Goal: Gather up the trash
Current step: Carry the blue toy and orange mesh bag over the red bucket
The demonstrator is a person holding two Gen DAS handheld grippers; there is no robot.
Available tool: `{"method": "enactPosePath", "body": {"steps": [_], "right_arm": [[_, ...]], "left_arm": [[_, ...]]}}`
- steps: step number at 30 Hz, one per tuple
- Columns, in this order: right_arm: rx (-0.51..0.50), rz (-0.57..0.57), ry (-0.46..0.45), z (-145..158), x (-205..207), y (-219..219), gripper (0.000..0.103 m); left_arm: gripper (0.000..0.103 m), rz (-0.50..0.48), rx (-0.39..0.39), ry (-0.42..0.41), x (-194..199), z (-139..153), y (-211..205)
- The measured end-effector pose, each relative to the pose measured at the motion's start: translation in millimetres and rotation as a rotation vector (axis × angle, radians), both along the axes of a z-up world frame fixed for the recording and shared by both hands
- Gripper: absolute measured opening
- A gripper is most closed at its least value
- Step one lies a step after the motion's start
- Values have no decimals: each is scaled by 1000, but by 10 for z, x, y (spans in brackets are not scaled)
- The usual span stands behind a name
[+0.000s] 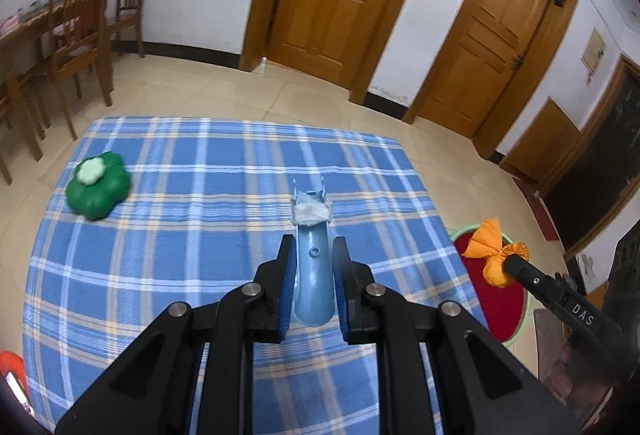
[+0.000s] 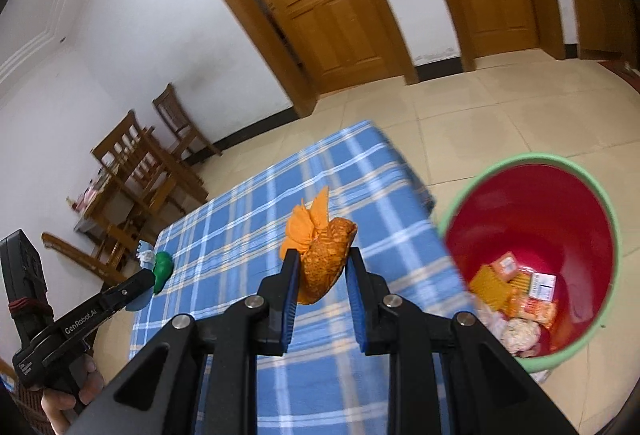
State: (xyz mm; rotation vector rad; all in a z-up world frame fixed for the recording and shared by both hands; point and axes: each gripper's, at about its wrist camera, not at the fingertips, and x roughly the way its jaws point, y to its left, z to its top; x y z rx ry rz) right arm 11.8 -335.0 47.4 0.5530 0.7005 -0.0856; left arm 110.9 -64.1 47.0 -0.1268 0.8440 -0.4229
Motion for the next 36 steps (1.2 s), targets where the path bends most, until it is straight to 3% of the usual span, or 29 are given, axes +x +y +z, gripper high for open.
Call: {"method": "enactPosePath", "body": {"steps": [16,30,36], "right_arm": [[40,-201,27,-200,-548,-778,26],[60,-335,95,-536,-786,-1243,28],[72,-369,113,-651,-853,-1370,34]], "left_arm": [[17,-187,51,-6,-70,62,-967],[17,-320,98,27,-164,-182,-1662],[17,-366,118,40,-222,-274,-1890]]}}
